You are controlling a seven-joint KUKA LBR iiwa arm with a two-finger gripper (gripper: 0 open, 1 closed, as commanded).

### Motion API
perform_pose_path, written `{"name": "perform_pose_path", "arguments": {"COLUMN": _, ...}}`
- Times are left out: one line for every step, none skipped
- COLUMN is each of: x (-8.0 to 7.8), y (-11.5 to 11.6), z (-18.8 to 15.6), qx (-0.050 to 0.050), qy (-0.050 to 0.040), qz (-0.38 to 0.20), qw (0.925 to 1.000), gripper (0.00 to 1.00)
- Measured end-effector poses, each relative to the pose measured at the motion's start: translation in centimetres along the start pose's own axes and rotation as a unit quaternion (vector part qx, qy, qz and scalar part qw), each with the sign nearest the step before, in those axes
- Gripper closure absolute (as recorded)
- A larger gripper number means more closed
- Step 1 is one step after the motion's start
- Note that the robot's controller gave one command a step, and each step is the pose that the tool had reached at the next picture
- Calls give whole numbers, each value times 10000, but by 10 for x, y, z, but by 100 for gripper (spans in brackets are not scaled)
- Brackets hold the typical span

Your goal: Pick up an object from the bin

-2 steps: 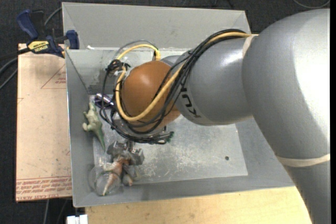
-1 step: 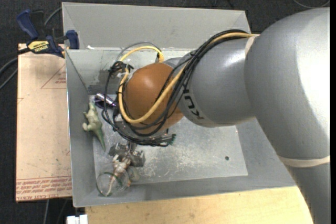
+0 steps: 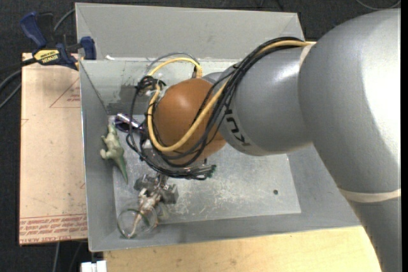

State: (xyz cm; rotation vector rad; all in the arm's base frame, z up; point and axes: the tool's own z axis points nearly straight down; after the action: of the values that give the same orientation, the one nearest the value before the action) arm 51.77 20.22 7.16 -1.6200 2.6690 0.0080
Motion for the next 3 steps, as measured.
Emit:
{"name": "perform_pose_path", "arguments": {"x": 14, "y": -10, "z": 0, "qx": -3, "qy": -6, "qz": -199, "qw": 9998, "gripper": 100}}
{"name": "perform_pose_path", "arguments": {"x": 9, "y": -1, "z": 1, "qx": 9, "qy": -7, "qz": 25, "qw": 10000, "gripper": 100}}
{"name": "perform_pose_path", "arguments": {"x": 14, "y": -8, "z": 0, "qx": 0, "qy": -31, "qz": -110, "qw": 9999, "gripper": 100}}
